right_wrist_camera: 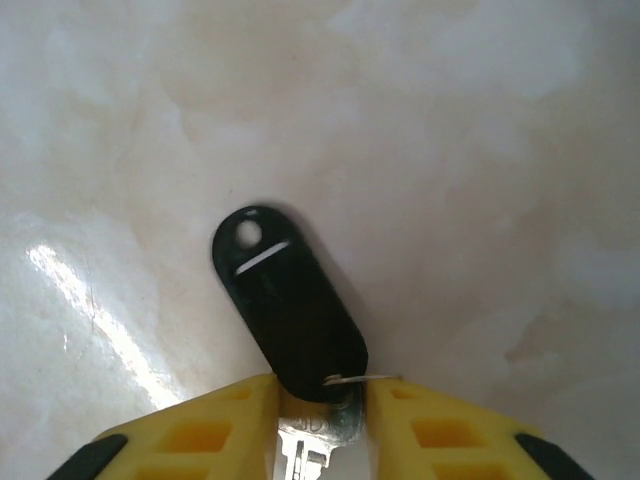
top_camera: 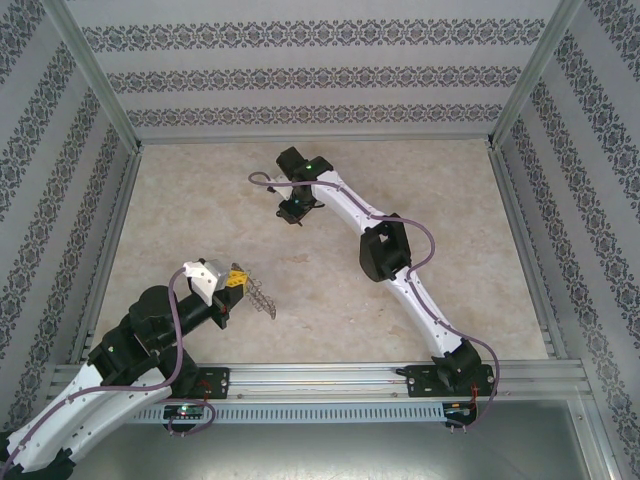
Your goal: Put the keys on the keyring
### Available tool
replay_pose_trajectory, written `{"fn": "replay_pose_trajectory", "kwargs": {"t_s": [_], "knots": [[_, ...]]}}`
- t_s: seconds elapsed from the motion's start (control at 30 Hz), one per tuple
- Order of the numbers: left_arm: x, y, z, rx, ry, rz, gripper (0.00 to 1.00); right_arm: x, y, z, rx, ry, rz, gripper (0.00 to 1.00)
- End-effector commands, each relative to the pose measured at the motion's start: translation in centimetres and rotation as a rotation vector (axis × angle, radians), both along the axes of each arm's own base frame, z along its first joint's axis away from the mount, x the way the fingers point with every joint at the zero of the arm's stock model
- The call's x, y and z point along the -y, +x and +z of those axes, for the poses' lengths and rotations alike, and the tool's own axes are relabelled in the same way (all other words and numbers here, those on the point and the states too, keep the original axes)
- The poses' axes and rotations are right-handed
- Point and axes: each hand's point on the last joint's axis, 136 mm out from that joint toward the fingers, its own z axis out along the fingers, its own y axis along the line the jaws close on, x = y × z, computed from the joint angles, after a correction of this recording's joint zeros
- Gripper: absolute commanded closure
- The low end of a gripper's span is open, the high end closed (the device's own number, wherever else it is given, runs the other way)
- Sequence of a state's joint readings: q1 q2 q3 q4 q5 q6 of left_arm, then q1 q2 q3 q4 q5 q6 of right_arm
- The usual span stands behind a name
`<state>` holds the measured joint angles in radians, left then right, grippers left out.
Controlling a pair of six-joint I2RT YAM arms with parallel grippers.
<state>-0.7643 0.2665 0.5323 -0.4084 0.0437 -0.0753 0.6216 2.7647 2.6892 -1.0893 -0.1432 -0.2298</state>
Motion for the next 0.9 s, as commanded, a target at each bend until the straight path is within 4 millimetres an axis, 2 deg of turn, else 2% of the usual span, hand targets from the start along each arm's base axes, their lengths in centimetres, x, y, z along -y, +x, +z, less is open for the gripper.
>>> {"fn": "replay_pose_trajectory", "kwargs": {"t_s": [0.0,0.17,0.3,0.47,0.63,0.77,0.87], "knots": [[-0.3,0.1,3.0,0.099,-0.046,0.011,1.0,1.0,-0.9,-0.2,-0.02,-0.059,0.014,0.75],[-0.5,0.0,3.3,0.108,-0.036,0.013,1.0,2.0,-1.9,-0.1,-0.049,-0.082,0.024,0.9],[-0.5,0.0,3.4,0.113,-0.03,0.011,1.0,3.6,-3.6,0.4,-0.09,-0.096,0.03,1.0],[-0.3,0.0,3.3,0.11,-0.025,0.005,1.0,5.8,-6.5,1.2,-0.11,-0.063,0.011,1.0],[0.1,0.1,3.2,0.103,-0.027,-0.011,1.0,8.5,-10.4,2.0,-0.129,-0.018,-0.029,1.0],[0.6,0.2,3.0,0.096,-0.028,-0.025,1.0,10.1,-12.8,3.0,-0.142,0.036,-0.078,1.0],[1.0,0.3,2.9,0.09,-0.036,-0.037,1.0,10.5,-13.0,4.5,-0.129,0.1,-0.123,0.81]]}}
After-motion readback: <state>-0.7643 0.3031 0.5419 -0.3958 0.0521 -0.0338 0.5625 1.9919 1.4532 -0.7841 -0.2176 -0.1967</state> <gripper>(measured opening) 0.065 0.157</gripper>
